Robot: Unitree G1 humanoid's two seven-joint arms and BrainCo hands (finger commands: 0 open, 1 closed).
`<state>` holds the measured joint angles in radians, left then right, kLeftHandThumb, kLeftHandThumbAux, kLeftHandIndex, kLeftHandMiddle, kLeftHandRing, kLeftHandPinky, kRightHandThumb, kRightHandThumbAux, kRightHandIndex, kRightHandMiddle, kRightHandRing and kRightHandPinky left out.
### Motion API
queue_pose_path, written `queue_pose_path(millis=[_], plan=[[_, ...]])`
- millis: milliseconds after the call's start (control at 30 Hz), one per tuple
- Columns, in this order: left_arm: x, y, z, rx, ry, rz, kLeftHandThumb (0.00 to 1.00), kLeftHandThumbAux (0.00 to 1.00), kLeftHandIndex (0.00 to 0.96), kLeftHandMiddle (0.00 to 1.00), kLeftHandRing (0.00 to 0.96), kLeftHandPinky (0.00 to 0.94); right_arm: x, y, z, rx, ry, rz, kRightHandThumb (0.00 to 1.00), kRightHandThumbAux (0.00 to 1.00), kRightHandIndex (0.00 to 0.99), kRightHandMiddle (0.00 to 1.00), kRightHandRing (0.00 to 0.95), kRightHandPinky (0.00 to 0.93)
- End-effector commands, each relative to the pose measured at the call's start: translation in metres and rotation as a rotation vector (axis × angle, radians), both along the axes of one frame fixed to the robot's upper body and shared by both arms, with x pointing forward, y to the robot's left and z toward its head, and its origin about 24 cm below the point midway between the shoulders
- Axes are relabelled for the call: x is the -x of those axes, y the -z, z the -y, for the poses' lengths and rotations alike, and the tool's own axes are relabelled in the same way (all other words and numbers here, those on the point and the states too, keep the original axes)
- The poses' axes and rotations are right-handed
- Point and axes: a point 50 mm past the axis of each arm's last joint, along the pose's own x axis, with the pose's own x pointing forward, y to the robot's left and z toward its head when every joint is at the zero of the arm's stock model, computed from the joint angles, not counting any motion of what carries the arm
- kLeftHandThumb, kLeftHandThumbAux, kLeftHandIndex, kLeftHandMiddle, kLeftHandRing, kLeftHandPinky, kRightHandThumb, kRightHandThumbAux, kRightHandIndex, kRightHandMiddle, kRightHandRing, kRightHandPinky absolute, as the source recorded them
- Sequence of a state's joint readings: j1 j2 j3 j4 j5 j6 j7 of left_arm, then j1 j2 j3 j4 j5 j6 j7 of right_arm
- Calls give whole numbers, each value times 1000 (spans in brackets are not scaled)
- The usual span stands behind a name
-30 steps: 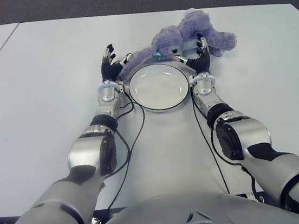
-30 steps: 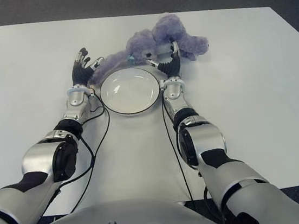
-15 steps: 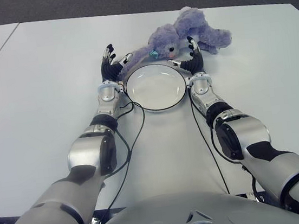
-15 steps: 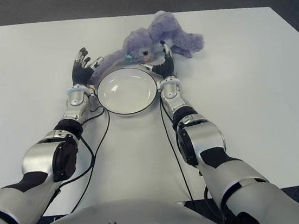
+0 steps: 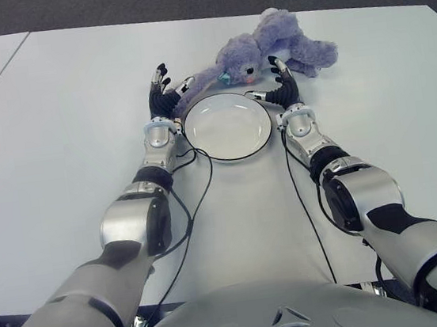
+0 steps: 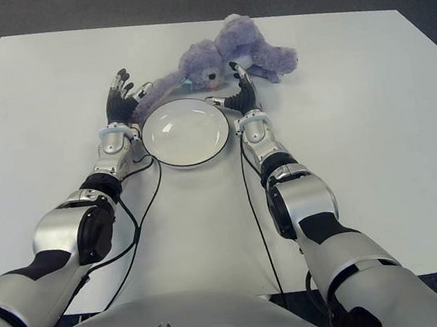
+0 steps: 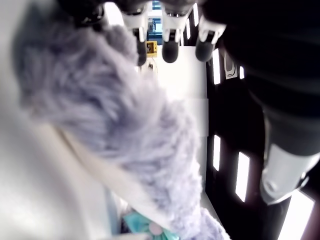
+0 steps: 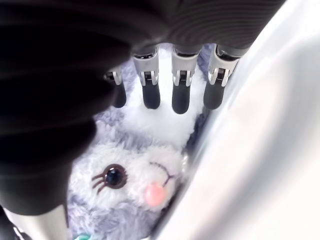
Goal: Put the doll into the plate.
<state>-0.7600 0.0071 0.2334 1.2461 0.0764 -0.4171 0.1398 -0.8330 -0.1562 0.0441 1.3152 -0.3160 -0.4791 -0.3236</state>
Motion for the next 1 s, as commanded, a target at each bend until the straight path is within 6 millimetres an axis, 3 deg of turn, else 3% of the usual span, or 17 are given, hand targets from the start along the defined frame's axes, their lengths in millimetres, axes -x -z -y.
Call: queue_pose_path(millis=[33,67,200,400,733,1000], plan=[[73,99,2,42,-31,-469,0,675,61,76,90,142,6,16,11,77,-3,-95,0,810,87,105,95,113],[73,99,2,41,-30,-469,0,675,61,76,90,142,5,14,12,78,-3,-90,0,807,86,104,95,112],[74,100,1,52,-33,-470,0,670,57,72,84,130,4,-13,-3,55,-1,195,0,764,81,121,104,99],[75,100,0,47,-34,-471,0,670,54,68,80,130,16,-24,-16,35,16,442,0,734,96,150,128,111],[75,100,-2,38,-32,-469,0,662,53,69,77,126,40,-61,-45,-16,98,1090,0,693,198,267,299,318],[75,100,-3,37,-34,-470,0,663,57,72,79,127,44,-65,-54,-85,100,1142,0,638,258,288,332,334]])
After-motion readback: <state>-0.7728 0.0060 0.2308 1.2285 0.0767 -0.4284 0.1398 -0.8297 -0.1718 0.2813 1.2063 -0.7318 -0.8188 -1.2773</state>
